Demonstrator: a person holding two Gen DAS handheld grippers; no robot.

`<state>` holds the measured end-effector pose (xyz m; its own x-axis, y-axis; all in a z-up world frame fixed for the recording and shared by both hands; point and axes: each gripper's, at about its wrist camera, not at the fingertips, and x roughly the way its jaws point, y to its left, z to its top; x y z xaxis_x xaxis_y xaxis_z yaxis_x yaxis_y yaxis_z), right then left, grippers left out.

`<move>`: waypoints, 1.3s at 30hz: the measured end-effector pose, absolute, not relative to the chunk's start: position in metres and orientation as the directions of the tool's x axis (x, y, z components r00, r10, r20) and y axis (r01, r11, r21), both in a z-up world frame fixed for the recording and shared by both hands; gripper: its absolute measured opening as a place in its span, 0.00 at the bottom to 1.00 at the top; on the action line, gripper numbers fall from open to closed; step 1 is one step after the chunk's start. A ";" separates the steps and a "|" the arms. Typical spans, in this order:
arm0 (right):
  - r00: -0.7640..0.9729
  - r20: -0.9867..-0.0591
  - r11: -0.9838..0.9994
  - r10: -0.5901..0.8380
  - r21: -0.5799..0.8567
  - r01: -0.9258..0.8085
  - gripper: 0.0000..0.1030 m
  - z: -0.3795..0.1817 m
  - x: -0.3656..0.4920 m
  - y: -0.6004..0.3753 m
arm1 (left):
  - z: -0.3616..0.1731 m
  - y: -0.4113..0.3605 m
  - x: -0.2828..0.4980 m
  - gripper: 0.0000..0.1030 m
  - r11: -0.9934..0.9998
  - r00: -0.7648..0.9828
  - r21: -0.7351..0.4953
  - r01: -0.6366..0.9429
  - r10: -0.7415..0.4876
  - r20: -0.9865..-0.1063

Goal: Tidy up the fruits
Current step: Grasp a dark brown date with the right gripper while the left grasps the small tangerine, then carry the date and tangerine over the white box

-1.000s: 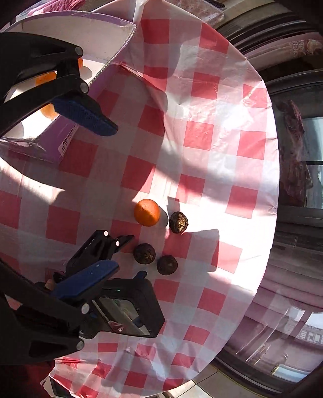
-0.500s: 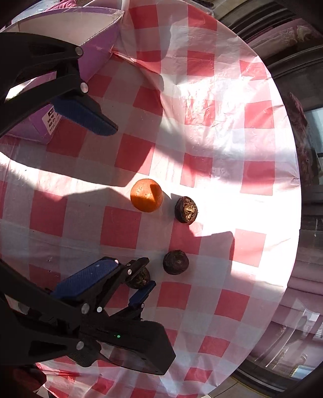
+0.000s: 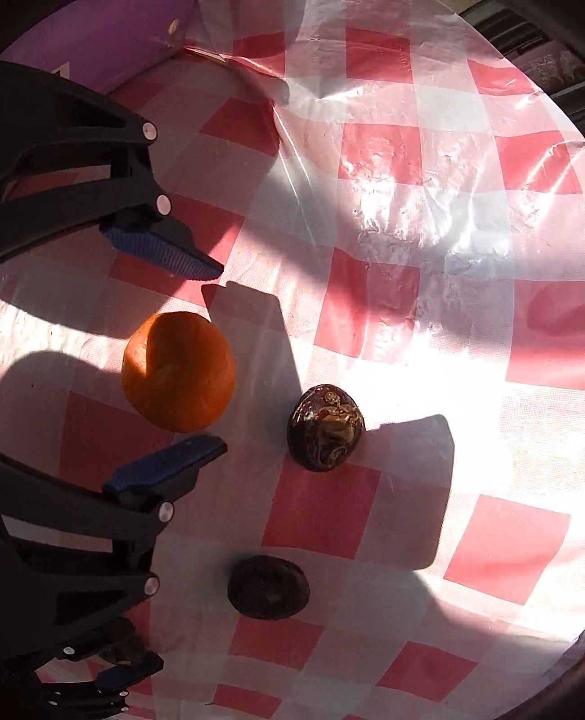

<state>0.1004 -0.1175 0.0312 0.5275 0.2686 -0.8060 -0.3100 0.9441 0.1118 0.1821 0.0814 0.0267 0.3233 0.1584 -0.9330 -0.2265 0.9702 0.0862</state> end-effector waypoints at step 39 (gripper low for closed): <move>0.431 -0.884 0.981 0.181 0.134 -0.137 0.40 0.066 -0.060 -0.127 | 0.054 0.002 -0.033 0.43 0.965 0.270 -0.120 0.235 -0.183 -0.945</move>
